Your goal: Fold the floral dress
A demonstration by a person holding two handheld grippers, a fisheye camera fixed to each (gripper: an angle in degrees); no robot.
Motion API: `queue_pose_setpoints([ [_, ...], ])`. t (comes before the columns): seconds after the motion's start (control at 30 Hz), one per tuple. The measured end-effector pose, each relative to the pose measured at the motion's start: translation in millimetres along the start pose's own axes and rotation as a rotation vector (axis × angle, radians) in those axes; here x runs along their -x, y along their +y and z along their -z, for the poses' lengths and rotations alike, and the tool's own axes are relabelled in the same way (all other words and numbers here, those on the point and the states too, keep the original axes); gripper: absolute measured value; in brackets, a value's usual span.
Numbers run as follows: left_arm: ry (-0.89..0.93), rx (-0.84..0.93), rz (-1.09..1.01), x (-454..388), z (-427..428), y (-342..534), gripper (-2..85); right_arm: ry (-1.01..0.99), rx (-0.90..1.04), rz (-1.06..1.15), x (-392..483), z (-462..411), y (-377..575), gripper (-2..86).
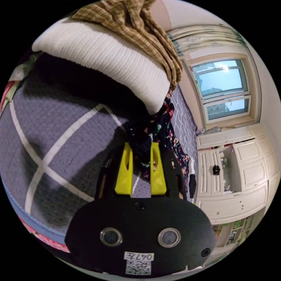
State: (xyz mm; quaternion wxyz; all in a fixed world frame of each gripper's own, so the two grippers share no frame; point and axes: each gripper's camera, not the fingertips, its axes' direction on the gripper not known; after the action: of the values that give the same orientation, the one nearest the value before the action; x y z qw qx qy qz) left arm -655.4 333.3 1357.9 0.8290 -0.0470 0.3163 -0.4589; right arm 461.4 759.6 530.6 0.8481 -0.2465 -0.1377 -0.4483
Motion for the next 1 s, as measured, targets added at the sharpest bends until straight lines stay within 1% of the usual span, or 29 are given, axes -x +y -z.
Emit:
queue_pose_setpoints([
  [0.07, 0.008, -0.011, -0.015, 0, 2, 5, 6.5, -0.044, 0.028, -0.045, -17, -8, 4, 5.4],
  [0.17, -0.011, -0.034, -0.131, -12, 15, 20, 5.8, -0.086, 0.111, -0.107, -49, -29, 12, 6.3],
  [0.33, -0.078, -0.020, -0.198, -13, 41, 34, 5.5, -0.003, 0.180, -0.196, -98, -60, 22, 7.0],
  [0.47, -0.123, 0.009, -0.218, -9, 55, 39, 5.4, -0.102, 0.262, -0.283, -128, -84, 23, 7.5],
  [0.63, -0.090, 0.046, -0.108, 28, 88, 71, 5.4, -0.140, 0.233, -0.299, -137, -83, 22, 6.8],
  [0.77, -0.151, 0.069, -0.063, 50, 122, 103, 5.5, -0.146, 0.223, -0.268, -130, -73, 15, 5.9],
  [0.87, -0.172, 0.059, -0.013, 69, 161, 125, 5.5, -0.132, 0.214, -0.211, -115, -62, 10, 4.9],
  [1.0, -0.256, 0.022, 0.049, 96, 209, 154, 5.8, -0.142, 0.198, -0.142, -89, -49, 7, 2.5],
])
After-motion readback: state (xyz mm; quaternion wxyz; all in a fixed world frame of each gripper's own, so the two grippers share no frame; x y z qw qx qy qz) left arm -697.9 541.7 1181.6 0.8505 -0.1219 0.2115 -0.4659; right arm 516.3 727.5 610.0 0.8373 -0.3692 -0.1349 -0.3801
